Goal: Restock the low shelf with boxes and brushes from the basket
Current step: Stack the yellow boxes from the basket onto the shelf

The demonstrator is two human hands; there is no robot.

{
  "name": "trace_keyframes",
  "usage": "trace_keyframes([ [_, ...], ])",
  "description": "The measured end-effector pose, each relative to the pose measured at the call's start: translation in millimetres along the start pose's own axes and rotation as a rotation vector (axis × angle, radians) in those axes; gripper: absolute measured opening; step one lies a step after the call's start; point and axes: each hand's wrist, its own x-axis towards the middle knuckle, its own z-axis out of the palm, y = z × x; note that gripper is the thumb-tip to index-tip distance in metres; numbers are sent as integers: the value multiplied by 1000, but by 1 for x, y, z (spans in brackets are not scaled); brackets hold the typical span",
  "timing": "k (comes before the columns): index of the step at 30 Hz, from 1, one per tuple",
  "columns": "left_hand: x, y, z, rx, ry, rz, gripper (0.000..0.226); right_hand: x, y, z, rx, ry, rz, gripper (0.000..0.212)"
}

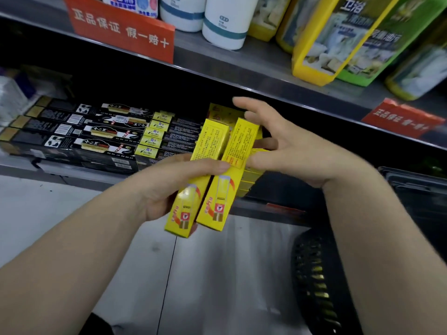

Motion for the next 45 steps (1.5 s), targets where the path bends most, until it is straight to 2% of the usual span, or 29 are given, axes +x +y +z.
trace_keyframes([
  [2,-3,3,-3,35,-36,-50,35,-2,-2,-12,-117,-91,12,72],
  [5,-5,7,-2,-24,-99,-90,36,-6,7,-19,-372,25,-9,48],
  [6,-3,8,-3,-106,-52,-84,39,-10,12,-21,-364,51,-3,45],
  [8,5,9,-8,-231,149,-36,45,-21,26,-26,-280,120,24,50],
  [11,15,4,-11,-249,392,31,31,-30,51,-34,-215,341,116,46],
  [14,24,-7,-2,-201,416,5,25,-21,70,-35,-367,578,169,29],
  [18,30,-15,14,-248,374,-2,35,7,76,-26,-722,668,186,44],
  [21,34,-17,18,-321,375,-18,41,30,77,-24,-766,601,182,47],
  [26,39,-16,18,-370,343,-3,36,52,93,-20,-613,226,282,48],
  [28,41,-16,18,-370,338,-1,38,54,99,-20,-467,133,332,62],
  [29,42,-16,18,-369,343,1,37,54,101,-22,-415,97,353,76],
  [31,45,-15,18,-371,355,7,37,52,101,-25,-443,6,367,105],
  [32,45,-15,19,-372,359,10,37,52,101,-26,-502,-30,355,112],
  [35,47,-15,20,-375,378,13,34,54,108,-27,-602,-18,294,106],
  [40,48,-16,20,-355,384,12,27,59,114,-26,-609,28,303,102],
  [45,48,-16,19,-311,436,-6,40,57,112,-24,-599,64,284,101],
])
